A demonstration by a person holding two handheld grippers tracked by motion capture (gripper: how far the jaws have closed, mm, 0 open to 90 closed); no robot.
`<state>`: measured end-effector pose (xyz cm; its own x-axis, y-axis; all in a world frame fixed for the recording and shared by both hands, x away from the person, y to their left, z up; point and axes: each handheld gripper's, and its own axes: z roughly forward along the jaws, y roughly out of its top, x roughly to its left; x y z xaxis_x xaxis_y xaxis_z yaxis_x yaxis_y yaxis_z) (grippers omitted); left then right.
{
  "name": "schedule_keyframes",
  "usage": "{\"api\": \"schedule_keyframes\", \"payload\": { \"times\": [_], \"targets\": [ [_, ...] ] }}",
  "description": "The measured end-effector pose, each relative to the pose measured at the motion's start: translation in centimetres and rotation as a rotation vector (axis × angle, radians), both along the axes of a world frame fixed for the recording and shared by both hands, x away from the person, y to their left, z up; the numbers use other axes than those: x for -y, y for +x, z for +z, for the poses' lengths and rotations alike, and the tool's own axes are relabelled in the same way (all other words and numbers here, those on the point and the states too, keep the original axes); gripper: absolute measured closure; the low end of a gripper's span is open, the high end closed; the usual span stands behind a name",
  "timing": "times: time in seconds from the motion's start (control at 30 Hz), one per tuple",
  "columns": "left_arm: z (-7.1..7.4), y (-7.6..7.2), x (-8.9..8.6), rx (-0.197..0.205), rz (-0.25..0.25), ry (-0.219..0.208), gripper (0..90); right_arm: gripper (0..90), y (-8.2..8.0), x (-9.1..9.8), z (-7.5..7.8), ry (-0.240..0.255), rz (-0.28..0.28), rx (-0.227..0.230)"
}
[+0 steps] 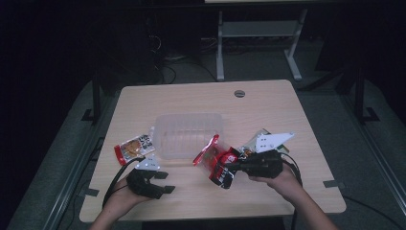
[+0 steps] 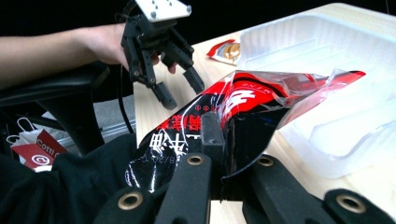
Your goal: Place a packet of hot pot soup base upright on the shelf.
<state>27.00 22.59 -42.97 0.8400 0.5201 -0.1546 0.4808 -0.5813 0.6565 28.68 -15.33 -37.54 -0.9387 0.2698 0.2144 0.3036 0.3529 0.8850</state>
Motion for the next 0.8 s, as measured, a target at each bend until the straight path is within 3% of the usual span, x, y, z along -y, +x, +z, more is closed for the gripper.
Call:
{"api": "schedule_keyframes", "payload": {
  "times": [0.37,0.5,0.8],
  "targets": [
    [-0.5,0.3,-0.2,-0.003,0.011,-0.007,33.5,89.6,2.9,-0.8,1.8,0.016,-0.02,0.023],
    [-0.5,0.5,-0.3,0.015,0.007,0.004,31.9,89.6,3.6,-1.3,2.2,0.014,-0.022,0.026],
    [-0.8,0.5,-0.1,0.006,0.013,-0.002,31.5,89.6,5.5,-2.8,2.6,0.013,-0.023,0.028]
  ]
}}
